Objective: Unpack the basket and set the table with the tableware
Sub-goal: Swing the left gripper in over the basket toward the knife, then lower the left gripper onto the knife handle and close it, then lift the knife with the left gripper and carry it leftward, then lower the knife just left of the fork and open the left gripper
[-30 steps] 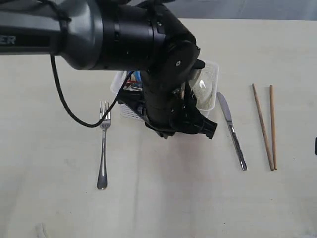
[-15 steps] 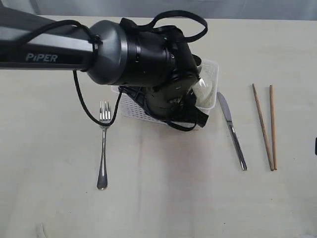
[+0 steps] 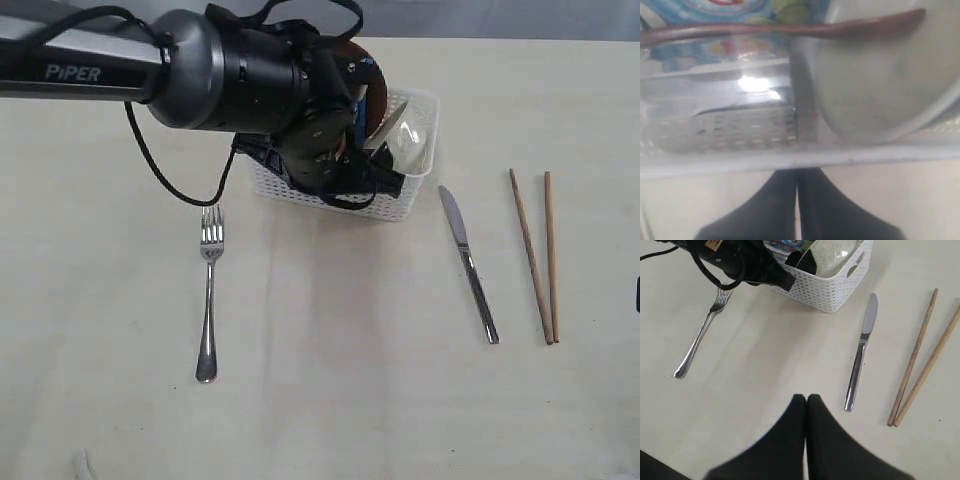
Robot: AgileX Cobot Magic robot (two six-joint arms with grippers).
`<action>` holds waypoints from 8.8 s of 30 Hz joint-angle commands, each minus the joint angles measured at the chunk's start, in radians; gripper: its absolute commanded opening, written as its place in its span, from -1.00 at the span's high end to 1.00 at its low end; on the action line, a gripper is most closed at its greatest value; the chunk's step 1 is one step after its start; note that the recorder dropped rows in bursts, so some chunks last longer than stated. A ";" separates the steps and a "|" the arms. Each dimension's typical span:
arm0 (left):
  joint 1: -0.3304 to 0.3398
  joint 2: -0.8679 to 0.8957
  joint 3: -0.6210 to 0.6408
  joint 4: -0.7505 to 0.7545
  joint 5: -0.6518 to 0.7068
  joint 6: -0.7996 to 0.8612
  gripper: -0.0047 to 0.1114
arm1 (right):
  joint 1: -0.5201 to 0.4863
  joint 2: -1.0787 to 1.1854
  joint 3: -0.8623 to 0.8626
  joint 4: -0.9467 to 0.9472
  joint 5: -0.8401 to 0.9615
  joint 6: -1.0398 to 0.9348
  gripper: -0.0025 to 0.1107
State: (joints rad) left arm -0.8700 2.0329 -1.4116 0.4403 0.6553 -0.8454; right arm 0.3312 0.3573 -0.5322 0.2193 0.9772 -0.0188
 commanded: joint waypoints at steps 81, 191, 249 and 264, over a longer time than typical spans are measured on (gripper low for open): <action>-0.166 0.535 -0.947 -0.465 0.566 -0.034 0.15 | 0.067 -0.005 0.010 -0.456 -0.074 0.377 0.96; -0.209 0.263 -0.531 -0.340 0.566 0.262 0.92 | 0.068 -0.005 0.010 -0.438 -0.090 0.362 0.96; 0.301 -0.286 0.507 -0.475 0.098 0.193 0.92 | 0.068 -0.005 0.010 -0.430 -0.082 0.360 0.96; 0.301 -0.217 0.548 -0.576 -0.049 0.296 0.92 | 0.068 -0.005 0.010 -0.430 -0.082 0.357 0.96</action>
State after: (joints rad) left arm -0.5698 1.7969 -0.8660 -0.1229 0.6218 -0.5575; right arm 0.3942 0.3573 -0.5261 -0.2069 0.8981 0.3457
